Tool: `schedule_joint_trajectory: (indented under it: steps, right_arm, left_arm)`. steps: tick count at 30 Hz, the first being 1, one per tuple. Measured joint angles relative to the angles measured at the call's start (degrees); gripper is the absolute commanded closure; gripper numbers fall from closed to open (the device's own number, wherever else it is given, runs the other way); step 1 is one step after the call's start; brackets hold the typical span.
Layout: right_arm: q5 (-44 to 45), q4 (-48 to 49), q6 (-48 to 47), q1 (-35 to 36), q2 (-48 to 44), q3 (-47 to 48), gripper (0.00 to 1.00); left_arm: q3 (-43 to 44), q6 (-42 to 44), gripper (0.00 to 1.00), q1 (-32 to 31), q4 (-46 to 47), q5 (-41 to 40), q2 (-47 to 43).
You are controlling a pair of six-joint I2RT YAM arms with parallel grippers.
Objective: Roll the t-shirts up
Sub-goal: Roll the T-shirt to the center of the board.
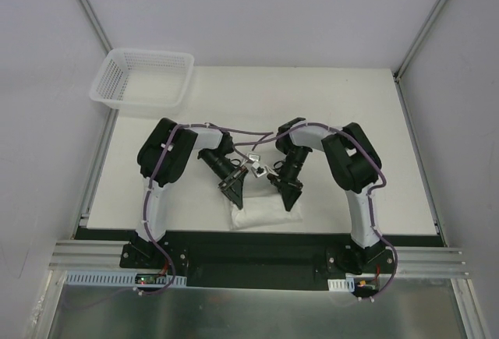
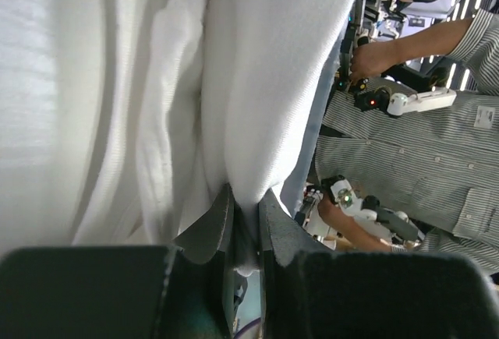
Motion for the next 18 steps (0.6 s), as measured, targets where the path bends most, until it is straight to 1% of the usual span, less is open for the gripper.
schedule_joint_trajectory:
  steps: [4,6,7,9,10,13,14,16,18]
  right_arm:
    - [-1.4,-3.5,1.7,-0.1,5.1,4.0,0.85]
    - [-2.0,-4.7,3.0,-0.1,6.9,5.7,0.85]
    - [-2.2,-5.2,3.6,-0.1,7.7,6.4,0.85]
    - [-2.3,-6.1,4.9,-0.2,9.0,7.6,0.85]
    - [-2.2,-6.7,5.7,-0.2,9.7,8.2,0.85]
    - [-1.8,-8.7,8.2,-0.5,12.3,10.2,0.85]
    - [-1.7,-9.6,9.3,-0.7,13.4,11.2,0.85]
    - [-1.8,-11.2,12.1,-1.1,15.6,13.1,0.85]
    - [-2.0,-12.3,14.9,-1.6,17.4,14.6,0.85]
  left_arm:
    - [0.1,-1.8,0.8,2.2,0.1,-0.4,0.4]
    - [0.1,-4.7,0.75,4.4,1.1,-1.1,0.2]
    - [0.1,-6.5,0.67,5.7,1.9,-2.5,-0.2]
    - [0.1,-9.6,0.63,8.1,3.3,-5.9,-2.3]
    - [0.1,-11.0,0.61,9.6,3.7,-8.4,-4.2]
    - [0.4,-14.0,0.6,13.4,4.7,-15.7,-12.5]
    - [0.7,-14.8,0.58,14.4,4.9,-17.6,-15.7]
    - [1.1,-15.2,0.57,15.3,5.4,-20.4,-21.4]
    - [0.8,-15.0,0.52,14.8,6.4,-23.3,-28.4]
